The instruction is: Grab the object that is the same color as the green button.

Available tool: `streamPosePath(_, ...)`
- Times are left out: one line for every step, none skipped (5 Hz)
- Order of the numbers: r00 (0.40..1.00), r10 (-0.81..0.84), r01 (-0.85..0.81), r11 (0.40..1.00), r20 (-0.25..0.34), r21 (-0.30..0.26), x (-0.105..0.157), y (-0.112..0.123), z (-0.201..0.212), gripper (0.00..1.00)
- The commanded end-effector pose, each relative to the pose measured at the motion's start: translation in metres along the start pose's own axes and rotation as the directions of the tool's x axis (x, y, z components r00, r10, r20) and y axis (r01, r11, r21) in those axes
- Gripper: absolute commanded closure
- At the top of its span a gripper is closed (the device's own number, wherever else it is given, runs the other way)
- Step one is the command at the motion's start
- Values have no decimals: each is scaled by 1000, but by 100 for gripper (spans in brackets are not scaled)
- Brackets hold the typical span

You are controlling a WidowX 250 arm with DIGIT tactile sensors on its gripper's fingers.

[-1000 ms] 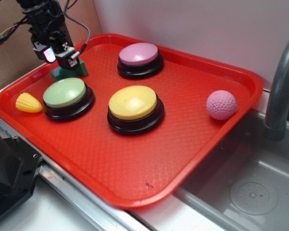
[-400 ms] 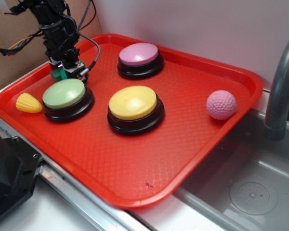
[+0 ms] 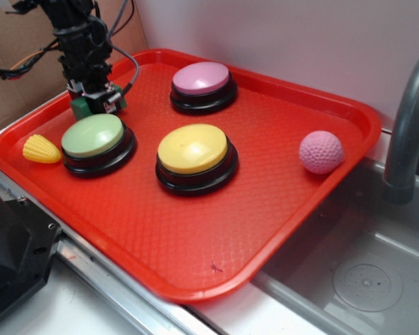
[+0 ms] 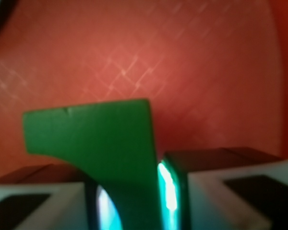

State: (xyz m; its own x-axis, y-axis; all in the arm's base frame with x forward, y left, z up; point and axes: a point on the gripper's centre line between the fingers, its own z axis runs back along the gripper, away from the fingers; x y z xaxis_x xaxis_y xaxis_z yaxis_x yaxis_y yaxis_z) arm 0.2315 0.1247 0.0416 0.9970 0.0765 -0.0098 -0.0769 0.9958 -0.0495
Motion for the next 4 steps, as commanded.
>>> streamPosePath(985, 43, -57, 995, 165, 85, 8, -11, 91, 100)
streamPosePath(984, -17, 3, 997, 177, 78, 3, -52, 114, 100)
streamPosePath(991, 8, -17, 997, 136, 69, -11, -80, 139, 100)
streamPosePath(990, 20, -26, 999, 139, 39, -18, -87, 145, 100)
